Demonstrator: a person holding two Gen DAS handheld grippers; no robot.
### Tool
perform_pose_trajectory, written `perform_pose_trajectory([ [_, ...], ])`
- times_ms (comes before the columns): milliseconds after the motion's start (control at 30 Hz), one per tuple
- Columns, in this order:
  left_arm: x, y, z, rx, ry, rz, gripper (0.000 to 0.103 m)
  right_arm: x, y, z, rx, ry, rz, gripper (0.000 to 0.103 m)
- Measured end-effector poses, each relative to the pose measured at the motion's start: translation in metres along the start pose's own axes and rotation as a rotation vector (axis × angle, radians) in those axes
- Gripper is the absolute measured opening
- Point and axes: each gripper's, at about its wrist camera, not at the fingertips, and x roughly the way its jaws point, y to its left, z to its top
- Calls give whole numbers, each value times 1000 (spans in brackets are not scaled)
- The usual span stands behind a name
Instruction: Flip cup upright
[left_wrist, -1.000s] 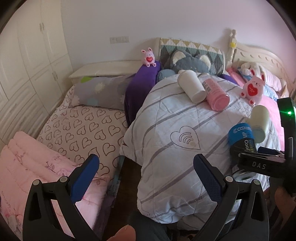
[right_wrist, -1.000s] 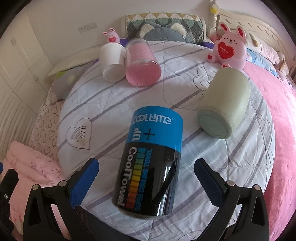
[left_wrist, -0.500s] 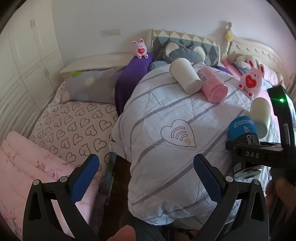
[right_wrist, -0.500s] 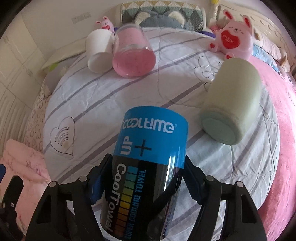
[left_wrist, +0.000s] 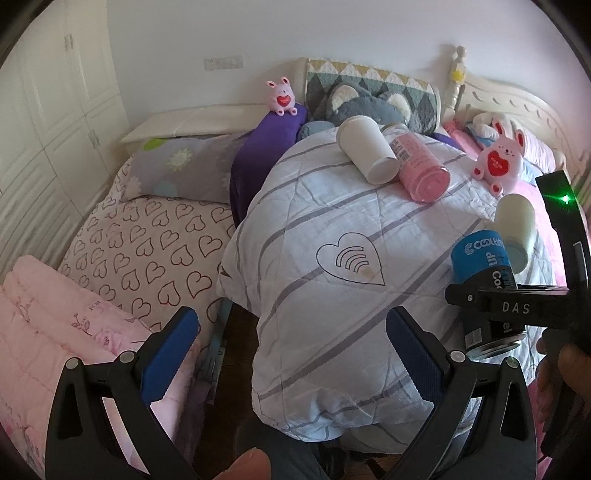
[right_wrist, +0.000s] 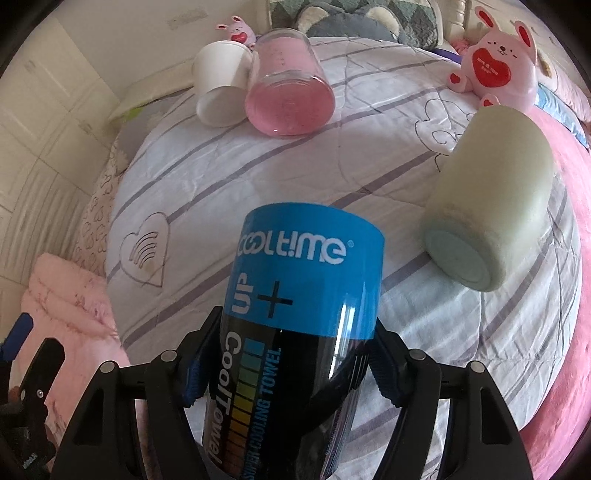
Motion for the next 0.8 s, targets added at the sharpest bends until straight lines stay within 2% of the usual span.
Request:
perform_pose_trajectory([
  [100, -6, -3, -2, 6, -4, 8, 103, -13, 3, -7, -13, -45, 42, 71],
  [200, -16, -7, -4, 6, -16, 17, 103, -32, 8, -10, -39, -159, 49, 71],
  [300, -29, -8, -6, -1, -41, 28, 103, -55, 8, -20, -61, -357, 3, 71],
  [367, -38, -10, -8, -1, -53, 40, 103, -68, 14, -39, -102, -551, -66, 71],
  [433, -45, -13, -12, 6, -60, 58, 103, -73, 19, -60, -132, -692, -129, 71],
  [500, -51, -17, -19, 20, -55, 83, 103, -69, 22, -77, -133, -772, -181, 71],
  [567, -55, -21, -26, 33, -50, 93, 103, -60, 21, -93, -126, -823, -211, 71],
  [800, -63, -33, -49, 75, -19, 125, 103, -34, 27, -120, -123, -883, -262, 71],
])
